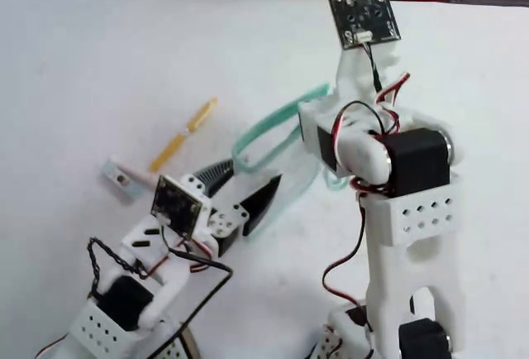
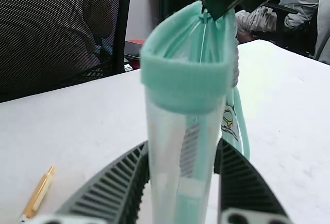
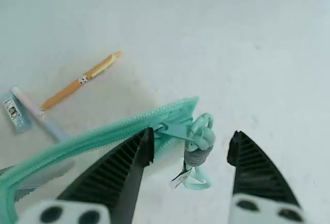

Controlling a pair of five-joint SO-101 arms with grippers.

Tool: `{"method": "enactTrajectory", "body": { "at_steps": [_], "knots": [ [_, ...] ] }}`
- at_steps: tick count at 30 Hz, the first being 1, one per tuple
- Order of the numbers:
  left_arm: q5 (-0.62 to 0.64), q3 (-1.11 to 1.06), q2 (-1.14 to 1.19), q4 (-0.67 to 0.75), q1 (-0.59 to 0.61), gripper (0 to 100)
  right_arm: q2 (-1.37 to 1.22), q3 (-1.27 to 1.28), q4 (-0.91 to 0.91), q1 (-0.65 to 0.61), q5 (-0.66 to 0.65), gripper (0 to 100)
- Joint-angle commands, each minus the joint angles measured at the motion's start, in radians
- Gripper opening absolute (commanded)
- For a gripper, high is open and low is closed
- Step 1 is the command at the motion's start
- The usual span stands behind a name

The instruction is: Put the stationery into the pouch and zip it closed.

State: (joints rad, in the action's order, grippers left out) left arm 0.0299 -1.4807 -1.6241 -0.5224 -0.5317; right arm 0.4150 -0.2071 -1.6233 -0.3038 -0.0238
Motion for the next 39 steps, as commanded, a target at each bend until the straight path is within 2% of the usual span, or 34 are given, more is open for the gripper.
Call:
{"method": "enactTrajectory", "body": {
  "at_steps": [1,4,11,14,16,20,23,27,32,36,39],
  "knots": [
    [0.005,0.04,-0.007,0.0,0.008,20,0.002,0.048,0.061,0.013,-0.005,23.0],
    [0.005,0.072,-0.01,-0.021,0.01,20,0.002,0.087,0.082,0.013,-0.002,23.0],
    [0.011,0.446,-0.01,-0.514,0.016,25,0.004,0.095,0.079,0.015,0.003,23.0],
    [0.002,0.559,-0.01,-0.637,0.101,28,0.004,0.095,0.076,0.015,0.002,23.0],
    [-0.048,0.597,-0.01,-0.647,0.209,29,0.004,0.097,0.074,0.015,-0.003,23.0],
    [-0.292,0.643,-0.002,-0.629,0.401,29,0.004,0.098,0.073,0.015,-0.003,23.0],
    [-0.321,0.647,0.074,-0.595,0.519,27,0.01,0.1,0.073,0.015,0.0,23.0],
    [-0.348,0.723,0.372,-0.568,0.648,25,0.062,0.101,0.064,0.015,0.003,23.0],
    [-0.348,0.885,0.822,-0.575,0.665,26,0.14,0.167,0.087,0.015,-0.003,23.0],
    [-0.482,1.03,1.11,-0.577,0.647,27,0.188,0.288,0.174,0.015,-0.003,23.0],
    [-0.647,1.115,1.302,-0.615,0.622,27,0.211,0.348,0.211,0.015,-0.003,23.0]
  ]
}}
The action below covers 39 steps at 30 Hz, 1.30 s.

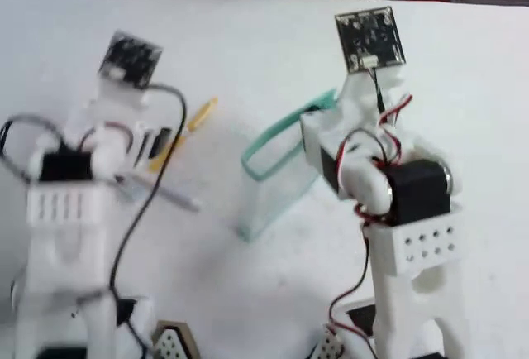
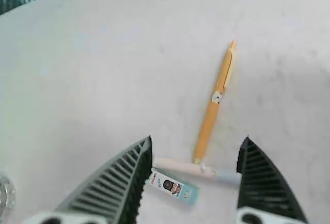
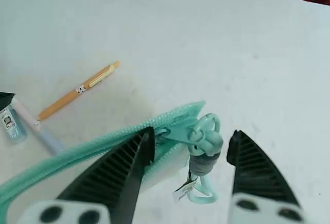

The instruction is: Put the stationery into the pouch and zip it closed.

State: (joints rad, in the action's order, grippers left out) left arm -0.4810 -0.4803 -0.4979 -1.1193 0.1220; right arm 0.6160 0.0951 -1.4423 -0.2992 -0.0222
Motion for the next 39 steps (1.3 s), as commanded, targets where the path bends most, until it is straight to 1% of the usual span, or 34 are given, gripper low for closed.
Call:
{"method": "enactTrajectory", "body": {
  "at_steps": [1,3,5,10,14,18,20,24,28,31,32,33,36,39],
  "knots": [
    [-0.193,0.141,0.24,-0.038,-0.041,27,0.018,0.06,0.039,0.01,-0.005,23.0],
    [-0.27,0.19,0.364,-0.055,-0.044,26,0.028,0.074,0.047,0.01,-0.006,23.0],
    [-0.285,0.252,0.484,-0.051,-0.035,26,0.03,0.077,0.047,0.01,-0.006,23.0],
    [-0.279,0.454,0.756,-0.044,-0.015,26,0.027,0.086,0.047,0.01,-0.006,23.0],
    [-0.196,0.614,0.926,-0.044,-0.016,26,0.027,0.107,0.048,0.01,-0.006,23.0],
    [-0.193,0.732,1.063,-0.052,-0.01,26,0.035,0.12,0.061,0.01,-0.006,23.0],
    [-0.201,0.753,1.113,-0.055,-0.013,26,0.031,0.12,0.062,0.01,-0.006,23.0],
    [-0.27,0.818,1.164,-0.144,-0.036,25,0.027,0.12,0.062,0.01,-0.006,23.0],
    [-0.302,0.859,1.196,-0.218,-0.082,14,0.03,0.121,0.062,0.01,-0.006,23.0],
    [-0.345,0.872,1.228,-0.235,-0.113,4,0.031,0.127,0.061,0.01,-0.006,23.0],
    [-0.365,0.873,1.236,-0.238,-0.116,2,0.035,0.133,0.062,0.01,-0.006,23.0],
    [-0.381,0.879,1.236,-0.252,-0.116,2,0.035,0.137,0.062,0.01,-0.006,23.0],
    [-0.391,0.942,1.236,-0.342,-0.113,2,0.035,0.14,0.062,0.01,-0.006,23.0],
    [-0.391,1.106,1.236,-0.525,-0.108,2,0.035,0.14,0.062,0.01,-0.006,23.0]
  ]
}}
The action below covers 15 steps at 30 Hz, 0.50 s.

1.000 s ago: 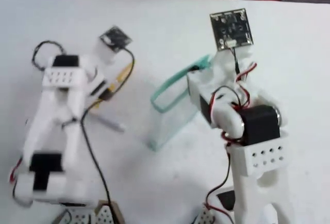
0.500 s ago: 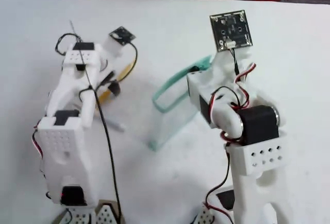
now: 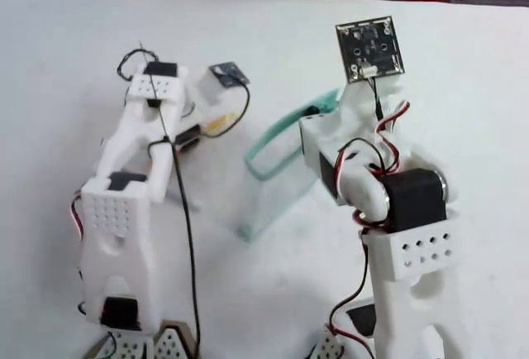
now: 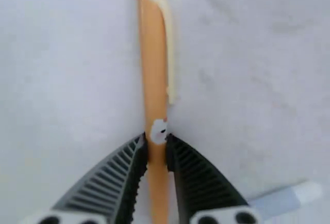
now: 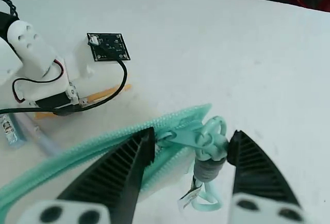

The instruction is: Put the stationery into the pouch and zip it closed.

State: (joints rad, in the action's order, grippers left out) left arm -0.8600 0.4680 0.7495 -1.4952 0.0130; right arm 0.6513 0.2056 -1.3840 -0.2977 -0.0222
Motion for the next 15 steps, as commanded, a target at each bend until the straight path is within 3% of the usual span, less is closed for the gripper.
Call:
{"method": "enactTrajectory", "body": {
  "at_steps": [1,2,8,15],
  "knots": [
    [-0.012,0.23,-0.012,-0.224,0.001,2,-0.001,0.029,0.004,0.008,-0.006,23.0],
    [-0.011,0.304,-0.012,-0.293,0.001,2,-0.001,0.031,0.004,0.008,-0.006,23.0],
    [0.081,0.431,-0.197,-0.293,0.071,2,-0.008,0.031,0.004,0.008,-0.006,23.0],
    [0.083,0.186,-0.736,-0.293,0.128,2,-0.008,0.032,0.004,0.008,-0.006,23.0]
  ]
}}
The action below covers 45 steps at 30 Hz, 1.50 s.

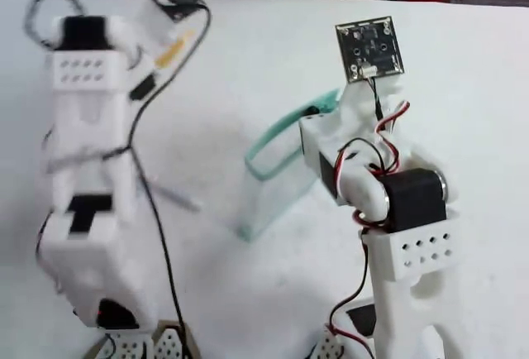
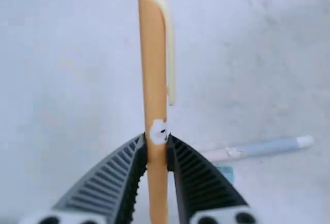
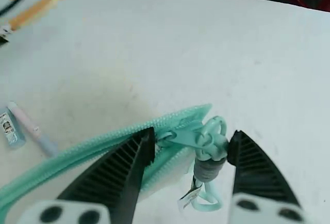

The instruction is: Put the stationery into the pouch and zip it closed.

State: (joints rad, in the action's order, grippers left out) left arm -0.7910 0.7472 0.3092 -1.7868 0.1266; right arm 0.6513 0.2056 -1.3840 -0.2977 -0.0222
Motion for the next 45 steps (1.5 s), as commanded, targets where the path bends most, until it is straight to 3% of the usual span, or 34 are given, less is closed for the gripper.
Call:
{"method": "enactTrajectory", "body": {
  "at_steps": [1,6,10,13,16,25,36,45],
  "knots": [
    [0.014,-0.15,-0.387,0.0,0.013,2,-0.008,0.032,0.004,0.007,-0.006,23.0],
    [0.04,-0.373,-0.848,0.023,-0.036,2,-0.008,0.032,0.004,0.008,-0.006,23.0],
    [0.252,-0.488,-1.155,0.155,-0.12,2,-0.008,0.032,0.002,0.008,-0.006,23.0],
    [0.442,-0.609,-1.316,0.331,-0.237,3,-0.01,0.034,0.001,0.008,-0.006,23.0],
    [0.537,-0.753,-1.414,0.496,-0.36,3,-0.005,0.063,0.018,0.008,-0.006,23.0],
    [0.755,-0.956,-1.419,0.793,-0.618,2,-0.001,0.137,0.093,0.008,-0.006,23.0],
    [0.787,-1.162,-1.302,1.086,-0.809,2,0.001,0.137,0.091,0.008,-0.006,23.0],
    [0.783,-1.336,-1.221,1.274,-0.754,2,0.001,0.135,0.09,0.01,-0.006,23.0]
  ]
}}
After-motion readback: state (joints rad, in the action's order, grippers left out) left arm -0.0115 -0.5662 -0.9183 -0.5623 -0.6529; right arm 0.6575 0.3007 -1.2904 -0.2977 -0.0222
